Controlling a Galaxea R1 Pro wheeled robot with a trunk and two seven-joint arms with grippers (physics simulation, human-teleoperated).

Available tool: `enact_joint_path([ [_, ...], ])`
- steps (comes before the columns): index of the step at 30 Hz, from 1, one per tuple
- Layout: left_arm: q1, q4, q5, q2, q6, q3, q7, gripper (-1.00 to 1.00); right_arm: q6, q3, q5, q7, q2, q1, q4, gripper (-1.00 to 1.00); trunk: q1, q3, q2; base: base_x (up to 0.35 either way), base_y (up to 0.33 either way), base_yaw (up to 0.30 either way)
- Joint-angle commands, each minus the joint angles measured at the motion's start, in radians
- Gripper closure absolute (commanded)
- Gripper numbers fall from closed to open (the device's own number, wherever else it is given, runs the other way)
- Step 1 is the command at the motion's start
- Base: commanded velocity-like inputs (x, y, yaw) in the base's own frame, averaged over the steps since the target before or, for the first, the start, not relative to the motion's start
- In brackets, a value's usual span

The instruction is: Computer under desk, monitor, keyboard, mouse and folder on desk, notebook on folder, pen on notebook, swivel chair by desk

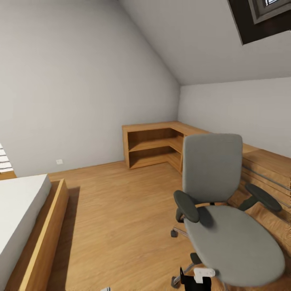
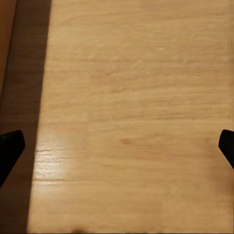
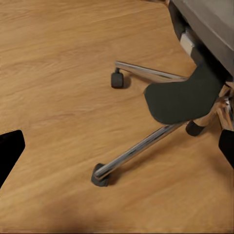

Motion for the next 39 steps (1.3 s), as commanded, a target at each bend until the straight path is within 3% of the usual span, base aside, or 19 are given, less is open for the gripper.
enact_joint_path([
  [1, -0.001, 0.000, 0.011, 0.001, -0.009, -0.006, 0.005, -1.00, -0.002, 0.009, -0.004, -0.006, 0.000, -0.001, 0.000, -1.00, -0.001, -0.001, 0.000, -0.229, -0.001, -0.002],
  [13, -0.001, 0.000, 0.010, 0.001, -0.009, -0.005, 0.005, -1.00, -0.001, 0.010, -0.003, -0.006, 0.005, -0.001, 0.000, -1.00, -0.001, -0.004, 0.000, -0.239, 0.000, 0.090],
  [25, -0.001, 0.000, 0.011, 0.000, -0.009, -0.006, 0.005, -1.00, -0.002, 0.014, 0.017, -0.005, 0.006, 0.000, 0.002, -1.00, -0.047, 0.030, 0.084, -0.018, 0.000, 0.140],
  [30, -0.006, 0.015, 0.010, -0.028, -0.037, -0.034, -0.002, -1.00, -0.016, 0.014, 0.013, -0.006, 0.033, 0.001, 0.027, -1.00, -0.046, 0.030, 0.083, 0.000, 0.000, 0.000],
  [35, -0.006, 0.007, 0.009, -0.057, -0.034, -0.010, -0.003, -1.00, -0.013, 0.016, 0.018, -0.005, 0.032, 0.001, 0.025, -1.00, -0.046, 0.030, 0.083, 0.000, 0.000, 0.000],
  [39, -0.006, 0.006, 0.009, -0.057, -0.026, -0.004, -0.003, -1.00, -0.012, 0.016, 0.018, -0.005, 0.032, 0.001, 0.025, -1.00, -0.046, 0.030, 0.083, 0.000, 0.000, 0.000],
])
